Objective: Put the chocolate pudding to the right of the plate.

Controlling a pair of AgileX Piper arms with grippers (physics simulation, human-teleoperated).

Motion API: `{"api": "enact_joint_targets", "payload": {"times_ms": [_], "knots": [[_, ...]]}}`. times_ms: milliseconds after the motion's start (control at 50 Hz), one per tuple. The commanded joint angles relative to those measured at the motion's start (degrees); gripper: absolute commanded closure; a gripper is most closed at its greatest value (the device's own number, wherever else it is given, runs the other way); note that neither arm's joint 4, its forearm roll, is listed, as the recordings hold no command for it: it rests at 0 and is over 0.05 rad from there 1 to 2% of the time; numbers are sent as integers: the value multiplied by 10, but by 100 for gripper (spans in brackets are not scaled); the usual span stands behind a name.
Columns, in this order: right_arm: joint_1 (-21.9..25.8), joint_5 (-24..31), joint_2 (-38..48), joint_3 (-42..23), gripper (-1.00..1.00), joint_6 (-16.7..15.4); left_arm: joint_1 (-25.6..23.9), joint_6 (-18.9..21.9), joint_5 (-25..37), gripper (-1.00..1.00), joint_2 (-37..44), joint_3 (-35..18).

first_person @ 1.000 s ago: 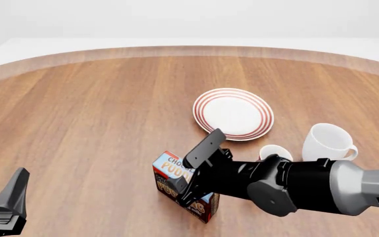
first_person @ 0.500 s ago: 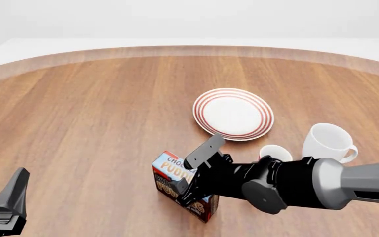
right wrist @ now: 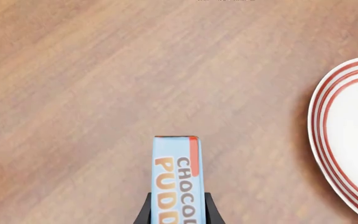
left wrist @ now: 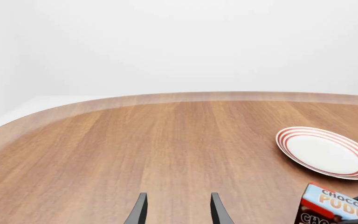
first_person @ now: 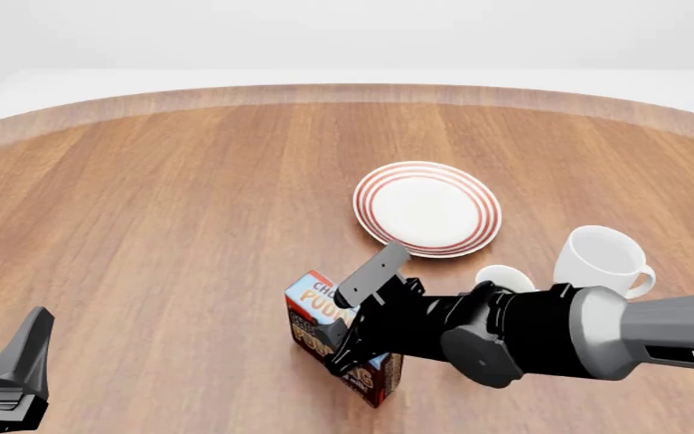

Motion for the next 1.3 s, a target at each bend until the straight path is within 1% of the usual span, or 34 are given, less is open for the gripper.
{"api": "enact_joint_targets", "payload": {"times_ms": [20, 40, 60, 100, 140, 200, 240, 280, 320, 420, 520, 560, 580, 600, 620, 640, 660, 700, 720, 800, 820, 840, 860, 920, 940, 960, 980, 1000, 1060, 1080, 1180, 1220, 1280, 1300], "knots": [[-34, 42, -72, 3, 100, -72, 0, 0, 0, -100, 0, 0], [-34, 64, -94, -10, 100, -67, 0, 0, 0, -100, 0, 0], [-35, 90, -115, -28, 100, -72, 0, 0, 0, -100, 0, 0], [-54, 106, -139, -36, 100, -90, 0, 0, 0, -100, 0, 0], [-75, 137, -162, -65, 100, -108, 0, 0, 0, -100, 0, 0], [-83, 161, -174, -92, 100, -132, 0, 0, 0, -100, 0, 0], [-90, 180, -182, -118, 100, -144, 0, 0, 0, -100, 0, 0], [-111, 206, -196, -157, 100, -167, 0, 0, 0, -100, 0, 0], [-120, 223, -197, -185, 100, -172, 0, 0, 0, -100, 0, 0], [-155, 256, -180, -257, 100, -201, 0, 0, 0, -100, 0, 0], [-189, 296, -150, -344, 100, -204, 0, 0, 0, -100, 0, 0], [-189, 313, -130, -376, 100, -209, 0, 0, 0, -100, 0, 0], [-202, 330, -118, -409, 100, -201, 0, 0, 0, -100, 0, 0], [-202, 330, -118, -410, 100, -201, 0, 0, 0, -100, 0, 0], [-223, 345, -101, -449, 100, -199, 0, 0, 0, -100, 0, 0], [-223, 346, -101, -450, 100, -199, 0, 0, 0, -100, 0, 0], [-240, 359, -79, -489, 100, -199, 0, 0, 0, -100, 0, 0], [-258, 378, -44, -542, 100, -176, 0, 0, 0, -100, 0, 0], [-278, 379, -25, -562, 100, -184, 0, 0, 0, -100, 0, 0], [-311, 398, 41, -628, 100, -179, 0, 0, 0, -100, 0, 0], [-323, 420, 72, -672, 100, -158, 0, 0, 0, -100, 0, 0], [-323, 421, 73, -674, 100, -158, 0, 0, 0, -100, 0, 0], [-346, 440, 98, -717, 100, -156, 0, 0, 0, -100, 0, 0], [-366, 460, 127, -763, 100, -159, 0, 0, 0, -100, 0, 0], [-373, 472, 141, -787, 100, -149, 0, 0, 0, -100, 0, 0], [-380, 479, 153, -798, 100, -159, 0, 0, 0, -100, 0, 0], [-390, 484, 163, -813, 100, -159, 0, 0, 0, -100, 0, 0], [-397, 491, 172, -832, 100, -149, 0, 0, 0, -100, 0, 0], [-433, 512, 211, -891, 100, -158, 0, 0, 0, -100, 0, 0], [-452, 529, 242, -927, 100, -159, 0, 0, 0, -100, 0, 0], [-488, 555, 304, -1012, 100, -165, 0, 0, 0, -100, 0, 0], [-500, 582, 348, -1076, 100, -160, 0, 0, 0, -100, 0, 0], [-522, 596, 390, -1131, 100, -169, 0, 0, 0, -100, 0, 0], [-533, 593, 400, -1138, 100, -181, 0, 0, 0, -100, 0, 0]]}}
